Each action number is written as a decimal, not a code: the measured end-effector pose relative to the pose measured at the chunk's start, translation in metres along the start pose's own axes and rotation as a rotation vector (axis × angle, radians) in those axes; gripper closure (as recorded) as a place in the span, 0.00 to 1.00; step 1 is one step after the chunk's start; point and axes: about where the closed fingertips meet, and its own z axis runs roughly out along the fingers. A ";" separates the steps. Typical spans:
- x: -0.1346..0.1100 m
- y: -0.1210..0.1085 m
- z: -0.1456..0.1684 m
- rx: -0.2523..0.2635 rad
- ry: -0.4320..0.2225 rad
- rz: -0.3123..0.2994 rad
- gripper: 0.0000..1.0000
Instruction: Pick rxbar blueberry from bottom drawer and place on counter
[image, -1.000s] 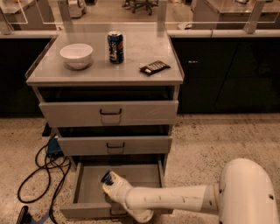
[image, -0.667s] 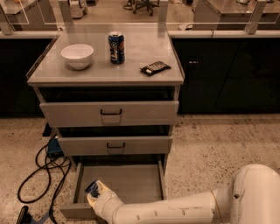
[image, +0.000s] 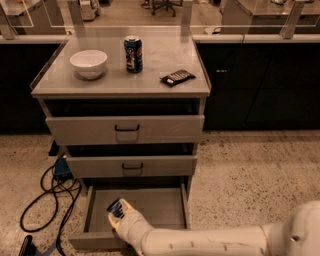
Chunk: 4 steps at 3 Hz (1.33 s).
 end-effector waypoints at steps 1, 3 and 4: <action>-0.037 -0.072 -0.055 0.113 -0.066 0.061 1.00; -0.078 -0.173 -0.141 0.344 -0.083 0.059 1.00; -0.078 -0.173 -0.141 0.344 -0.083 0.059 1.00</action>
Offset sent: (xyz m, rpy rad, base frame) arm 0.0569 -0.2363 0.2739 0.0675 -0.2898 -0.4963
